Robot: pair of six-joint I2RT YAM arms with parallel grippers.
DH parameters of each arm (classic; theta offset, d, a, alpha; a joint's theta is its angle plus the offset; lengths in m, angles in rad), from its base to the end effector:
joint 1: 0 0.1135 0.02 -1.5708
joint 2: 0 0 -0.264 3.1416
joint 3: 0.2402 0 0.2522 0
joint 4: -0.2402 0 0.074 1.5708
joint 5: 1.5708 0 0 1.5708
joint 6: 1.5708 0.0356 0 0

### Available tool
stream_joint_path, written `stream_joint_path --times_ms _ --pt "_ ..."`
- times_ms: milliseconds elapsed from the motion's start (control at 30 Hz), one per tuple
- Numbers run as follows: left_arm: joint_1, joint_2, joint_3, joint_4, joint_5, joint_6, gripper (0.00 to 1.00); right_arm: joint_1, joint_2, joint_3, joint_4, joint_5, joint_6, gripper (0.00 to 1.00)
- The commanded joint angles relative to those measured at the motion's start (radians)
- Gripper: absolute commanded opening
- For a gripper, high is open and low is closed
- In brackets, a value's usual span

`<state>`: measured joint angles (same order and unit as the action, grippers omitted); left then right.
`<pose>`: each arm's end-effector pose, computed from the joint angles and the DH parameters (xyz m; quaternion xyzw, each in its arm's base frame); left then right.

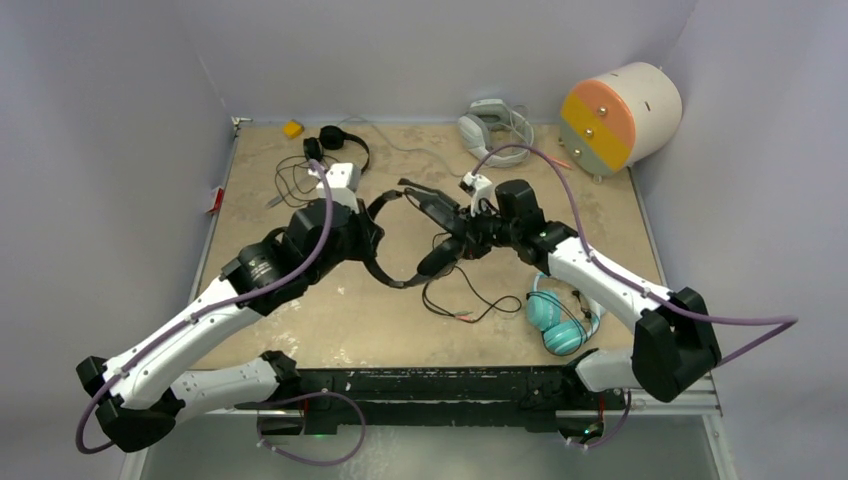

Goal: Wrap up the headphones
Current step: Wrap the headphones cable around the headphones.

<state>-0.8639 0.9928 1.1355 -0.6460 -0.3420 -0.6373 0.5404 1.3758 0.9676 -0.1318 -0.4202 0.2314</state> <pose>0.1415 -0.1473 0.3770 0.0099 0.8527 -0.2348 0.4665 0.2574 0.1713 0.2756 -0.2325 0.8250 0.3496 0.3783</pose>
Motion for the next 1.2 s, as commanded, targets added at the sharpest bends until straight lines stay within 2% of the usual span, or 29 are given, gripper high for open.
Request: stream_joint_path --times_ms 0,167,367,433,600,767,833,967,1167 --pt "0.021 -0.034 0.089 0.066 -0.074 -0.11 0.0 0.013 -0.055 -0.11 0.275 -0.197 0.081 0.16" --pt "0.029 0.008 0.166 0.071 -0.041 -0.131 0.0 0.099 -0.09 -0.178 0.389 -0.14 0.053 0.17" --pt "0.031 0.055 0.259 0.032 -0.034 -0.131 0.0 0.107 -0.135 -0.29 0.593 -0.113 0.065 0.27" --pt "0.031 0.066 0.283 0.011 -0.046 -0.133 0.0 0.107 -0.139 -0.319 0.647 -0.118 0.072 0.26" --pt "0.033 0.079 0.319 -0.015 -0.075 -0.144 0.0 0.121 -0.147 -0.382 0.755 -0.127 0.114 0.13" --pt "0.052 0.102 0.34 -0.039 -0.137 -0.118 0.0 0.166 -0.198 -0.41 0.765 -0.144 0.106 0.09" --pt "0.074 0.112 0.338 -0.036 -0.154 -0.101 0.0 0.18 -0.232 -0.422 0.766 -0.167 0.109 0.01" --pt "0.125 0.132 0.322 -0.004 -0.196 -0.057 0.0 0.209 -0.298 -0.439 0.76 -0.22 0.125 0.0" --pt "0.145 0.177 0.265 0.1 -0.382 0.078 0.0 0.254 -0.363 -0.422 0.704 -0.248 0.146 0.0"
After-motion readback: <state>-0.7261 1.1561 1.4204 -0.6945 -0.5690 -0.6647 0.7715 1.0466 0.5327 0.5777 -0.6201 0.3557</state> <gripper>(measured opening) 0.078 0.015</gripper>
